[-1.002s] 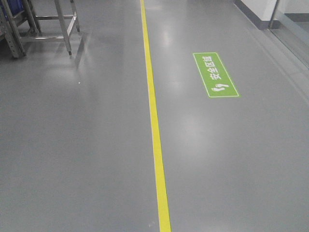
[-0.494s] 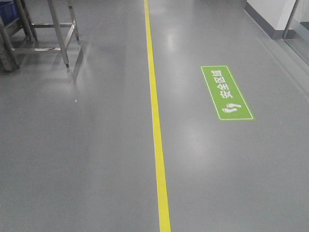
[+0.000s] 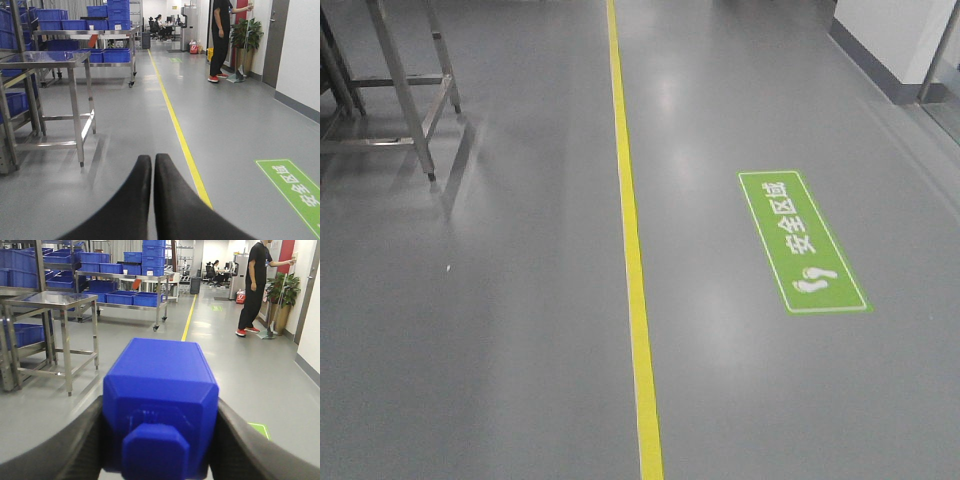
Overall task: Pour parts from conveyor to right shelf
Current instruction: 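Drive along the yellow floor line holding the blue part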
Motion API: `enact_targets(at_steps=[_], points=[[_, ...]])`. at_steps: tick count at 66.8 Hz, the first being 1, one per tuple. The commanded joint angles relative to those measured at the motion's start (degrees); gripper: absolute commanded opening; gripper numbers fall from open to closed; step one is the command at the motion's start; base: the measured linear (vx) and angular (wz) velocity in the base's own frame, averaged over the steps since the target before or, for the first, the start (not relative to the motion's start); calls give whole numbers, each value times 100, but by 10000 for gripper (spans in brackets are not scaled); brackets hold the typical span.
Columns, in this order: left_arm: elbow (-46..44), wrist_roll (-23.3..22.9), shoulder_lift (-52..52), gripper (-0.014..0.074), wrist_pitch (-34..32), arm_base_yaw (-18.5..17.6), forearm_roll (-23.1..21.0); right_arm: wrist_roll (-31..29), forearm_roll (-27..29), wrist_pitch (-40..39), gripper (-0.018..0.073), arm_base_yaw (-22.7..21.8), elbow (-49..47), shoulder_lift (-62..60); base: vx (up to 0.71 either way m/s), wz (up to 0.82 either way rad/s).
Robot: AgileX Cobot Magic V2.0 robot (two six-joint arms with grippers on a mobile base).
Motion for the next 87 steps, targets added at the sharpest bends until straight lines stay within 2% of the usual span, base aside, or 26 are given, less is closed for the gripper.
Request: enact_targets(at_steps=[1,87], points=[[-112,-42,-36,-6,-410,-31,-35,-54,-101,-479,-8,12,-141,49,67,0],[-112,-42,-36,-6,-410,-31,-35,-54,-101,-476,-8,12,-141,49,73,4]])
